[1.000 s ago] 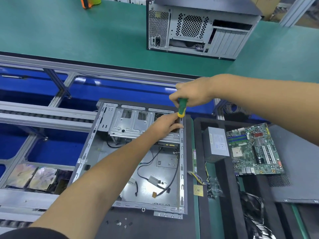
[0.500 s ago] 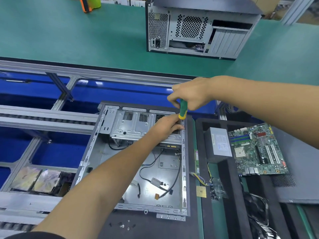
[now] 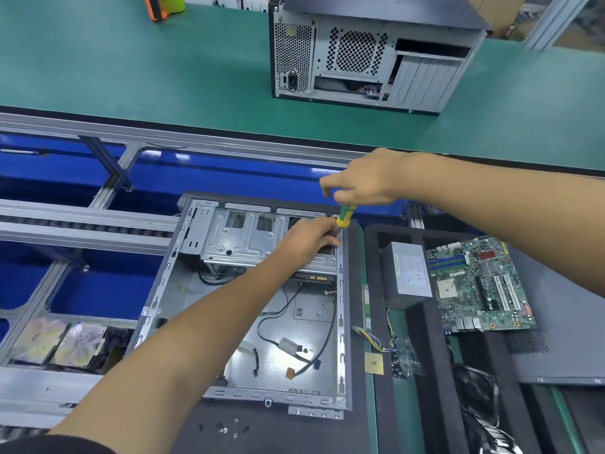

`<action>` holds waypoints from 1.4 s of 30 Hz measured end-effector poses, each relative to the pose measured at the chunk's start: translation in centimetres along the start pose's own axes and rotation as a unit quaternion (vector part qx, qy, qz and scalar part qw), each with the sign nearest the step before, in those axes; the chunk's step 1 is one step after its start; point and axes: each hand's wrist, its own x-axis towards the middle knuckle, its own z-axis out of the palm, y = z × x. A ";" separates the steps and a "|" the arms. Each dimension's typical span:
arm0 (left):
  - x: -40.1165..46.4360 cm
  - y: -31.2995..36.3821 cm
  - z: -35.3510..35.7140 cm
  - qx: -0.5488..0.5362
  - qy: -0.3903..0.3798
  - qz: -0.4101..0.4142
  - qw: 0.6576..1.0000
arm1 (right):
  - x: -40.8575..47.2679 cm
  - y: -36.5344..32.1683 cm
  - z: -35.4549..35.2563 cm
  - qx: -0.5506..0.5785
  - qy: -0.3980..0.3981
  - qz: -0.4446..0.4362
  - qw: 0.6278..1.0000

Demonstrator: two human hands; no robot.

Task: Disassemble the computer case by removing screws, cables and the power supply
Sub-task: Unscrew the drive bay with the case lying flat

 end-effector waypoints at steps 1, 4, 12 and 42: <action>0.0 0.0 0.0 -0.016 -0.003 -0.008 1.000 | 0.0 0.1 0.1 0.006 0.002 -0.004 1.000; -0.1 0.2 -0.3 -0.108 -0.007 -0.021 0.994 | -0.1 0.2 0.1 0.051 0.012 -0.012 0.999; 0.7 -0.8 -1.2 -0.056 -0.061 0.012 0.996 | 0.2 0.4 0.1 0.040 0.016 0.004 0.999; 1.0 -2.5 -1.4 0.021 -0.042 0.086 0.995 | 0.6 0.5 0.2 0.060 0.030 0.028 0.997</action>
